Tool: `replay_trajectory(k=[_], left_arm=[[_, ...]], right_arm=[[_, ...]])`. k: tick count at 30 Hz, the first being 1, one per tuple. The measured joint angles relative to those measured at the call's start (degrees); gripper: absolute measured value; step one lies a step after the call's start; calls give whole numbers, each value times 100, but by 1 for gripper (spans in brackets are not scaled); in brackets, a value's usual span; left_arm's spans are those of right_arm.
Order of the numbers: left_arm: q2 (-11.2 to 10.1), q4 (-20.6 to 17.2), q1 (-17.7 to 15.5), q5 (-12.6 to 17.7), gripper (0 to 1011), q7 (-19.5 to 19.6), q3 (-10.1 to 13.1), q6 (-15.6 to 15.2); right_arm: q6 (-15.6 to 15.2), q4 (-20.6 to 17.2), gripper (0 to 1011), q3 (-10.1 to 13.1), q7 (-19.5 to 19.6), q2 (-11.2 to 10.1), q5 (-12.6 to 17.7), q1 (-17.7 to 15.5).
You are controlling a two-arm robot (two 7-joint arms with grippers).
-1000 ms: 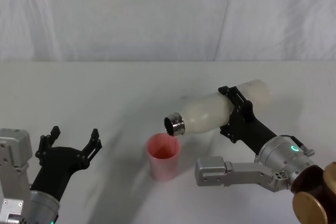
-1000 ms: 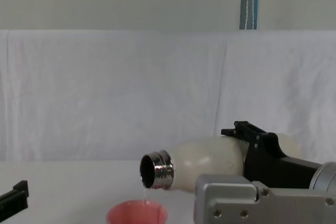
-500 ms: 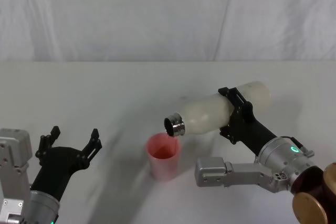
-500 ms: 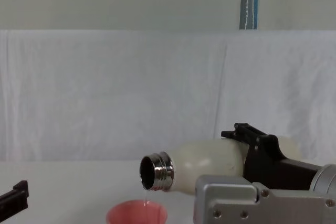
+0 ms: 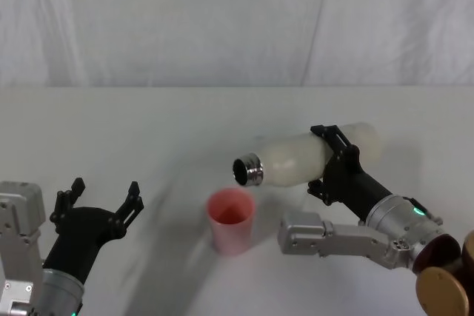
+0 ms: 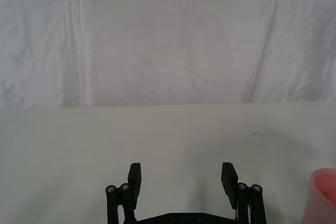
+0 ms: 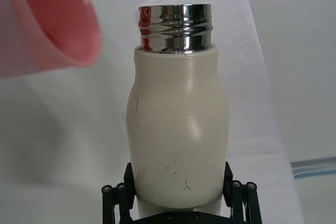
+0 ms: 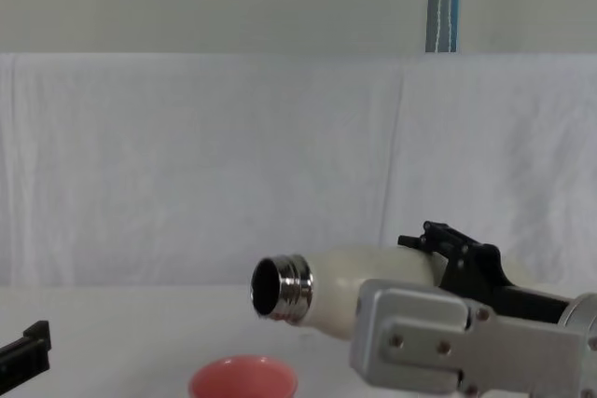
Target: Grasp the thermos with one hand and pour water into the cup lid.
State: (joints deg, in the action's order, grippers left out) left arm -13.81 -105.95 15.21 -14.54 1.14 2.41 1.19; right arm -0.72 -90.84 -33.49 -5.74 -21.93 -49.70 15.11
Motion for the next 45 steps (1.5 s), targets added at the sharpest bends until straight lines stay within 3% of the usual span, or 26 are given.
replay_trajectory(k=[3,15,16,18,21,29,35,45], left_arm=[[0,0,0,0,1001,0,0,0],[0,0,0,0,1001,0,0,0],[0,0,0,0,1001,0,0,0],[0,0,0,0,1001,0,0,0],[0,0,0,0,1001,0,0,0],[0,0,0,0,1001,0,0,0],[0,0,0,0,1001,0,0,0],[0,0,0,0,1001,0,0,0]], right_arm=[[48,-24,952,92,-39,40,227,-47],[254,-215,952,831,-393,341,1846,-397],[254,-215,952,831,-393,341,1846,-397],[287,-234,952,998,-483,428,2242,-470],[304,-243,952,1119,-546,492,2522,-520],[323,-274,952,1591,-809,745,3730,-712],[262,-283,952,1870,-891,890,4450,-857],[155,-249,952,2151,-910,1003,5207,-998]])
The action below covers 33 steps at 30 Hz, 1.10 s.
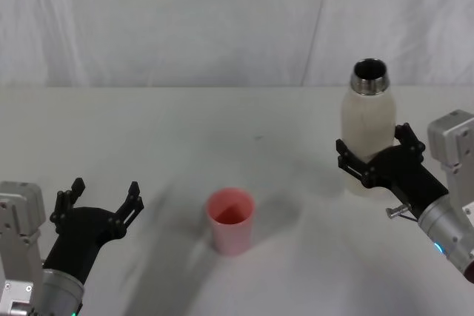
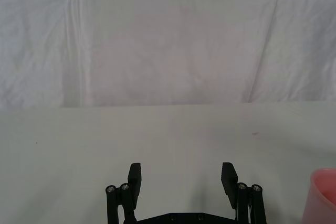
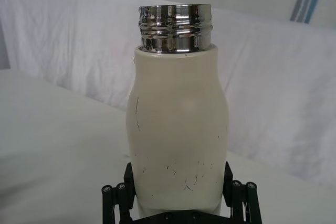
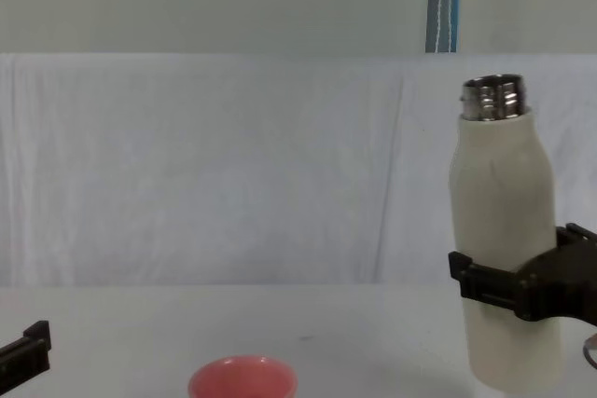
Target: Grasp the thermos with one hand and pour water into the cup lid.
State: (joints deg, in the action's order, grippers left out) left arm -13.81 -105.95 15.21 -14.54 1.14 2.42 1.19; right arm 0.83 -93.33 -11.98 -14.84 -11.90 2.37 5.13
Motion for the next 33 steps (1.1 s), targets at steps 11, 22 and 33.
replay_trajectory(k=[11,22,33], left_arm=[[0,0,0,0,1001,0,0,1],[0,0,0,0,1001,0,0,0],[0,0,0,0,1001,0,0,0]], right_arm=[[-85,87,952,151,173,93,364,-75],[-209,251,952,222,292,190,629,-11],[-226,393,952,237,357,224,726,97]])
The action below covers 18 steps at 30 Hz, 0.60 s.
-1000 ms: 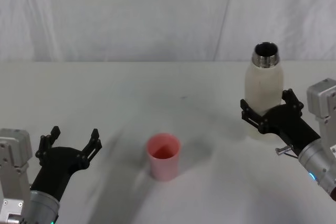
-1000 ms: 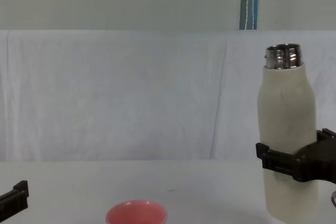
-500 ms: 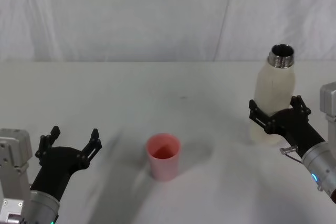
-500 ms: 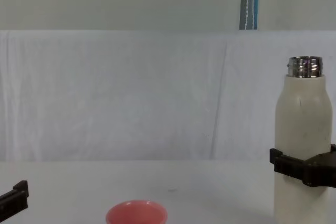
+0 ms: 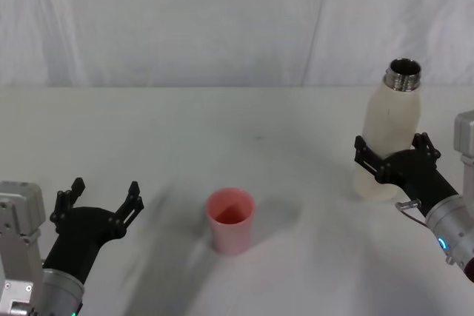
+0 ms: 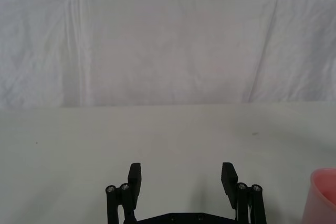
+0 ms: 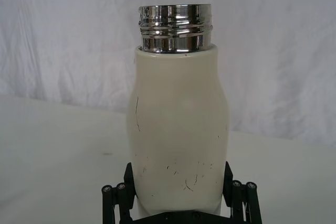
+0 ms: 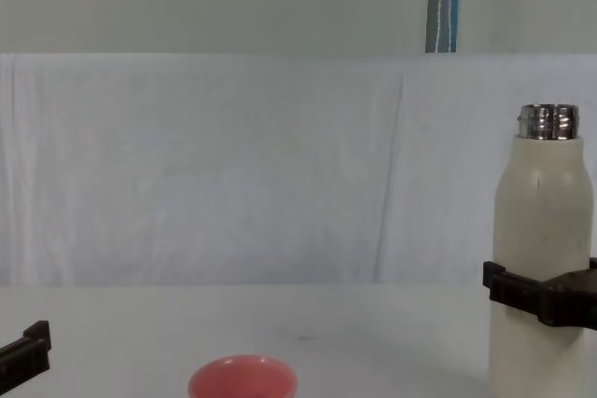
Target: Grasp the thermos with one hand and pour water into the cup lid.
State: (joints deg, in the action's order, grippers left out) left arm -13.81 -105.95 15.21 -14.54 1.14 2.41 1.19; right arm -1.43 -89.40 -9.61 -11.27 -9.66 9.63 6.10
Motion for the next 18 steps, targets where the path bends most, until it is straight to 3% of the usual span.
replay_trajectory(k=[18], left_arm=[[0,0,0,0,1001,0,0,0]], right_arm=[[423,641,952,-138,-30,129,-6,403]])
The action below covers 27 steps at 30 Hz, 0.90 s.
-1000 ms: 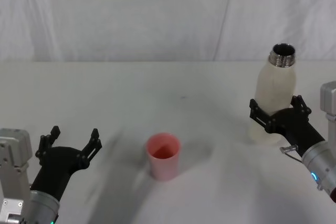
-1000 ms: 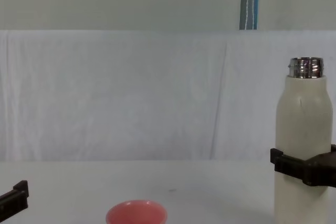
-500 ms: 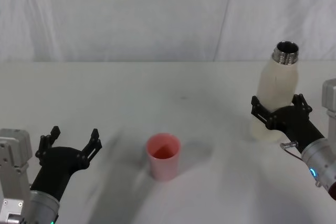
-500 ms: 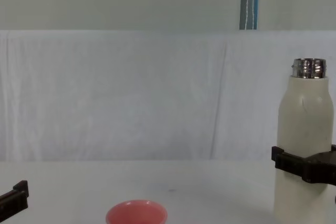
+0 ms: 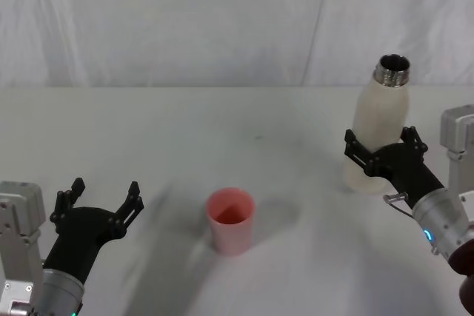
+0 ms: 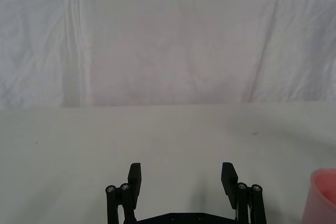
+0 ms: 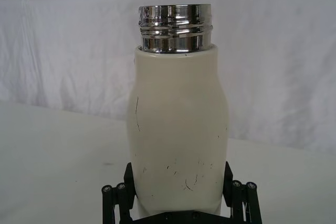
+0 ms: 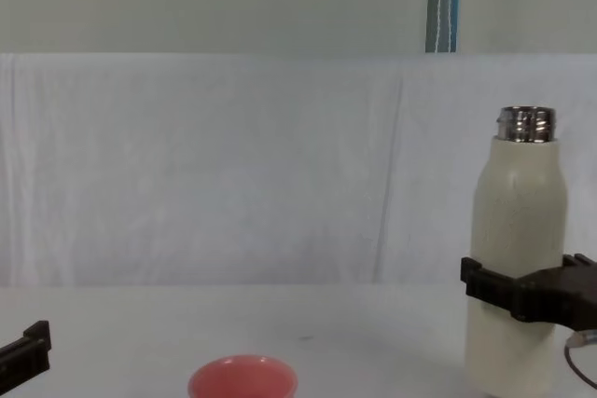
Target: Grasp the thermos with one hand and pour water into the cup lid.
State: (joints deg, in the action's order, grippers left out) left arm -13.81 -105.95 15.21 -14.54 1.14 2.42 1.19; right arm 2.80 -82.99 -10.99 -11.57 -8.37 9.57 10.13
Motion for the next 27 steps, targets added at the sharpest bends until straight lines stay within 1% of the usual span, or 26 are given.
replay_trajectory(k=[11,27], left_arm=[[0,0,0,0,1001,0,0,0],[0,0,0,0,1001,0,0,0]], right_arm=[[80,275,952,-64,-28,56,-46,195],[82,425,952,-129,-57,96,-53,302]])
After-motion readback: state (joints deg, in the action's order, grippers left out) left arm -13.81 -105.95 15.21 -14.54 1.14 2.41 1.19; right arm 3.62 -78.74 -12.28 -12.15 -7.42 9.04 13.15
